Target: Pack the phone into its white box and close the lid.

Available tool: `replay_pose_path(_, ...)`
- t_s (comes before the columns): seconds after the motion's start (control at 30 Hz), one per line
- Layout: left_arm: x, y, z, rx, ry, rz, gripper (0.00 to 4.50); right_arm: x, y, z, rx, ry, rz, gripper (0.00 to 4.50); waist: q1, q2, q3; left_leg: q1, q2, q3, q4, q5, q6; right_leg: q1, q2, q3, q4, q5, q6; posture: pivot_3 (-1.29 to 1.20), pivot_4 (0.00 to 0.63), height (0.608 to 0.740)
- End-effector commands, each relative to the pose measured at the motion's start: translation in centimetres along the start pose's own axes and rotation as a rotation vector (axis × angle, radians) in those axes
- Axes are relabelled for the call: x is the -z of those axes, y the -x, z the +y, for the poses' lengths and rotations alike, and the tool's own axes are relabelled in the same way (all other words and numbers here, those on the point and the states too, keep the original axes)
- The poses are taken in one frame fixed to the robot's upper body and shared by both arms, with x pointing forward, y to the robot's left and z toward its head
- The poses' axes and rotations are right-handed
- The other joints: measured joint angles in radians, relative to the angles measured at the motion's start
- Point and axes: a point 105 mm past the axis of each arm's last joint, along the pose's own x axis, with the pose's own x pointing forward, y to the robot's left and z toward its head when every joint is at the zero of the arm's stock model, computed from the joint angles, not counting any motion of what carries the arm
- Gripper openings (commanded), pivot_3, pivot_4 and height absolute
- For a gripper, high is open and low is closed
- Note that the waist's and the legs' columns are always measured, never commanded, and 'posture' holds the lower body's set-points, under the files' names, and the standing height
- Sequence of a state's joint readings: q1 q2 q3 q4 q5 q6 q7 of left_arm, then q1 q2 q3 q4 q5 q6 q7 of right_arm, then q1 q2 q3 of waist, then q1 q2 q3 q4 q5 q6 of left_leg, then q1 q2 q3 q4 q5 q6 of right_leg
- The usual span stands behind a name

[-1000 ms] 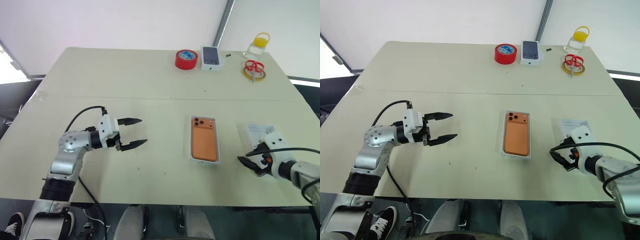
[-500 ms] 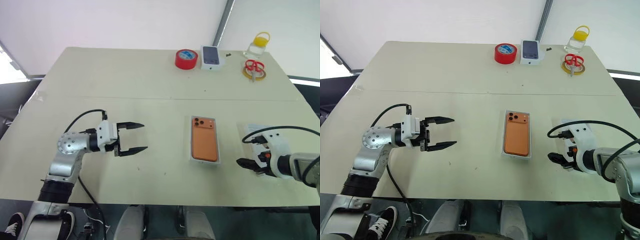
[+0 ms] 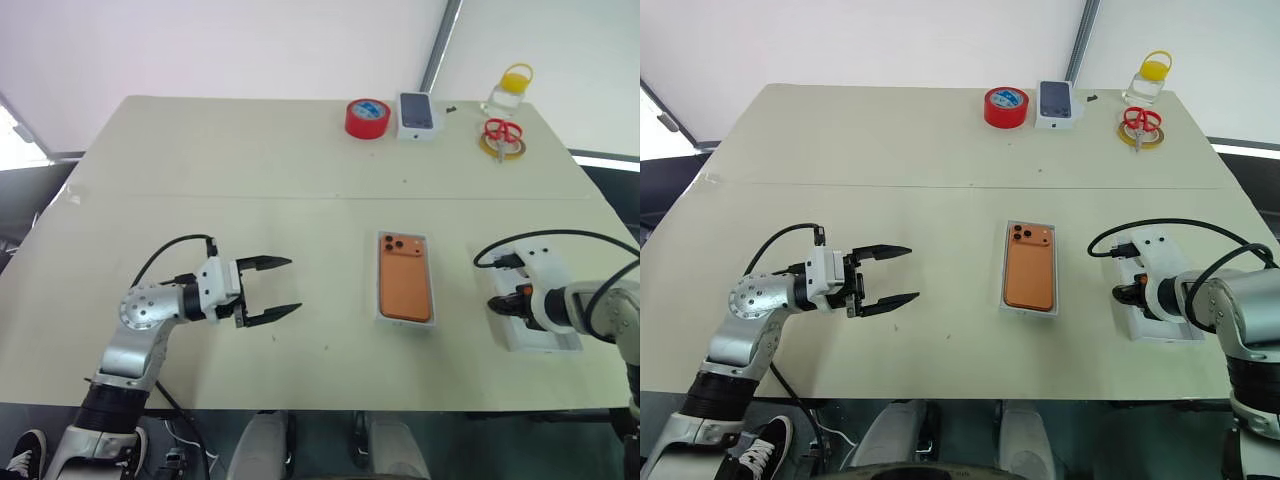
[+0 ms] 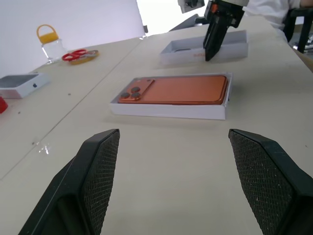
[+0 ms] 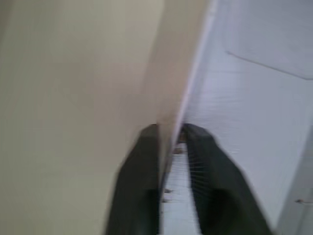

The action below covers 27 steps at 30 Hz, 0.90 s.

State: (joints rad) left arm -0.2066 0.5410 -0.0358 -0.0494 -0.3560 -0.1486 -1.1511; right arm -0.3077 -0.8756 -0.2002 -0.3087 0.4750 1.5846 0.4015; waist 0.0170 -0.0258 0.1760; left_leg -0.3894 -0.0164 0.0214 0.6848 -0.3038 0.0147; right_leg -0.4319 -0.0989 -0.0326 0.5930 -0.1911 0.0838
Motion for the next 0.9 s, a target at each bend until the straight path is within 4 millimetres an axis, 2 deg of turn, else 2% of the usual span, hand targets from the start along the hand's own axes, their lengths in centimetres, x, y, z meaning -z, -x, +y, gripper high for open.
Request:
replay_pose_path(0.03,-0.7,0.1,0.1,-0.011,-0.025,-0.009,3.73,1.5,-1.0,0.0,0.007,-0.036,0.063,0.07,-0.003,-0.002,-0.001,0.0,0.0,0.0,0.0,0.0,0.0,0.0,0.0,0.0,0.0,0.0,0.0,0.0,0.15,0.74)
replay_pose_path(0.13,-0.6,0.2,0.1,-0.009,-0.025,0.0,3.73,1.4,-1.1,-0.1,0.004,-0.095,0.039,0.07,-0.004,-0.006,-0.004,0.0,0.0,0.0,0.0,0.0,0.0,0.001,0.0,0.0,0.0,0.0,0.0,0.0,0.15,0.74)
replay_pose_path(0.2,-0.5,0.3,0.7,-0.013,-0.033,0.01,3.73,0.3,-0.7,0.1,-0.036,-0.13,-0.039,0.07,-0.004,-0.008,-0.005,0.001,0.001,0.0,0.0,0.0,0.0,0.001,0.001,0.0,0.0,0.0,0.0,0.0,0.15,0.74)
replay_pose_path(0.33,-0.5,0.4,1.9,-0.026,-0.037,0.016,3.73,-1.9,0.4,0.9,-0.136,-0.204,-0.181,0.07,-0.005,-0.006,-0.004,0.001,0.001,0.0,0.0,0.0,0.0,0.001,0.001,0.0,0.0,0.0,0.0,0.0,0.15,0.74)
replay_pose_path(0.53,-0.4,0.1,2.0,-0.006,-0.03,0.021,3.73,-2.8,0.8,1.4,-0.166,-0.197,-0.244,0.07,-0.007,-0.001,-0.002,0.0,0.001,0.001,-0.001,0.0,0.001,-0.002,0.001,0.0,0.0,0.002,0.003,0.0,0.15,0.74)
replay_pose_path(0.67,-0.4,0.0,2.2,-0.009,-0.02,0.018,3.73,-6.2,2.0,1.9,-0.212,-0.212,-0.399,0.07,-0.011,0.0,-0.001,0.0,0.001,0.001,-0.001,0.0,0.001,-0.002,0.001,0.001,0.001,0.001,0.001,0.0,0.15,0.74)
replay_pose_path(0.73,-0.5,-0.2,2.4,-0.022,-0.008,0.018,3.73,-8.6,3.1,3.4,-0.33,-0.216,-0.505,0.07,-0.012,0.002,-0.001,0.0,0.001,0.001,-0.001,0.0,0.001,-0.002,0.001,0.001,0.001,0.001,0.001,0.0,0.15,0.74)
replay_pose_path(0.8,-0.6,-0.4,2.6,-0.034,-0.004,0.013,3.73,-9.9,4.2,5.5,-0.473,-0.173,-0.566,0.07,-0.011,0.003,-0.001,0.0,0.002,0.001,-0.001,0.0,0.001,-0.002,0.002,0.001,0.001,0.002,0.003,0.0,0.15,0.74)
replay_pose_path(0.9,-0.6,-1.0,3.2,-0.083,0.028,0.0,3.73,-11.5,4.6,6.3,-0.568,-0.244,-0.692,0.07,-0.005,0.003,-0.001,-0.001,0.002,0.0,-0.002,0.0,0.001,-0.002,0.002,0.0,0.001,0.002,0.003,0.0,0.15,0.74)
